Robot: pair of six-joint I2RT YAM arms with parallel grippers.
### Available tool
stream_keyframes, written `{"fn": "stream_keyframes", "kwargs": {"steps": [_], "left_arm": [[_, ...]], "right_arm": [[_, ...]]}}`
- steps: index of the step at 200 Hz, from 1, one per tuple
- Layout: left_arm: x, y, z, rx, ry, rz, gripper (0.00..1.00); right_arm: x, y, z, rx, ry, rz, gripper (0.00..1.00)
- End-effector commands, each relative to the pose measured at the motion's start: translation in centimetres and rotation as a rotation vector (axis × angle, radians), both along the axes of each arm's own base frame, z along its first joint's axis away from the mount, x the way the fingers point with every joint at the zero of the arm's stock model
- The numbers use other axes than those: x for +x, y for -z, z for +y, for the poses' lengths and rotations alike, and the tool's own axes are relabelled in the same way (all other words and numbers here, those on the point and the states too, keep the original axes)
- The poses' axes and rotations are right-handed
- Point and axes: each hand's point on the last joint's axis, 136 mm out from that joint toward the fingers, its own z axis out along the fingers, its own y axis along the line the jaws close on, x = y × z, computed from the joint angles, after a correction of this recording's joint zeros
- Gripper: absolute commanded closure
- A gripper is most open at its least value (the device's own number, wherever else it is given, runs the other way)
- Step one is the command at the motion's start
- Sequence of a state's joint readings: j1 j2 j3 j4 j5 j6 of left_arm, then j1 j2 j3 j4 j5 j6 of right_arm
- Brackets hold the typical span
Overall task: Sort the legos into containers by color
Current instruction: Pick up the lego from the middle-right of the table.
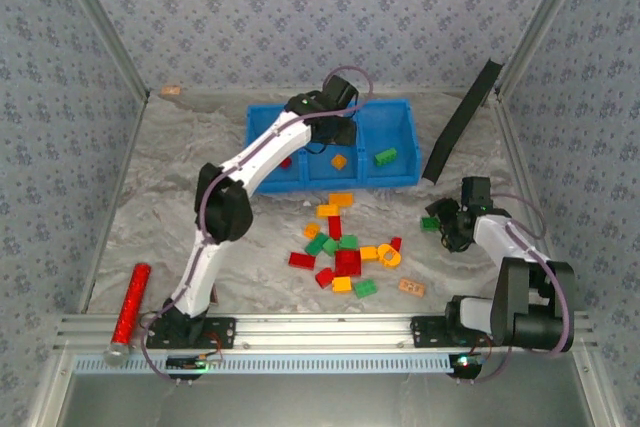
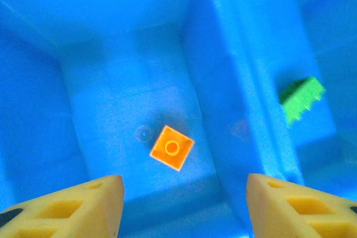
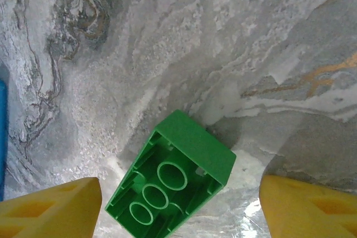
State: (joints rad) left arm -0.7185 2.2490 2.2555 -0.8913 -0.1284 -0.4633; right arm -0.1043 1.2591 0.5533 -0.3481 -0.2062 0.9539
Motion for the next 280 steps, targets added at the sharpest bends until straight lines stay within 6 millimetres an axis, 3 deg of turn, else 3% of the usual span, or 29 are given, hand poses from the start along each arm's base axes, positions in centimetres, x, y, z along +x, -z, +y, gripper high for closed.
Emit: {"fn": "stream_keyframes", "kwargs": {"steps": [1,44,66,119,155,191,228,280], "left_arm": [[-3.5,-3.1,1.0,0.100,0.168,-0.062,0.40],[-10.0,-0.7,4.2,0.107,0.221,0.041,0.39],[-13.7,0.0,4.6,0.060,0.226,0.094,0.39],[-24.3,4.5,2.9,0.059,0.274,0.264,0.39],[-29.7,6.8,1.7,0.094,0.334,0.353,0.39],[-32.8,7.9,0.0,0.098,0.311,0.430,0.39],[-34.4,8.8,-0.3,0.131,0.234,0.481,0.40],[-34.7,11.5,0.4,0.185,0.130,0.494,0.38]], "right_arm": [[1.2,-0.4,-0.2,-0.004,0.023,-0.013,0.23],[2.1,0.2,-0.5,-0.023,-0.003,0.007,0.25],[2.3,0.6,-0.3,-0.024,-0.022,0.018,0.29],[2.4,1.6,-0.3,-0.051,-0.077,0.045,0.38],[2.1,2.3,-0.2,-0.064,-0.127,0.064,0.52],[2.5,1.5,0.0,-0.095,-0.221,0.020,0.67],[2.7,-0.4,0.2,-0.150,-0.301,-0.044,0.71],[3.2,-7.1,0.5,-0.304,-0.419,-0.196,0.72]]}}
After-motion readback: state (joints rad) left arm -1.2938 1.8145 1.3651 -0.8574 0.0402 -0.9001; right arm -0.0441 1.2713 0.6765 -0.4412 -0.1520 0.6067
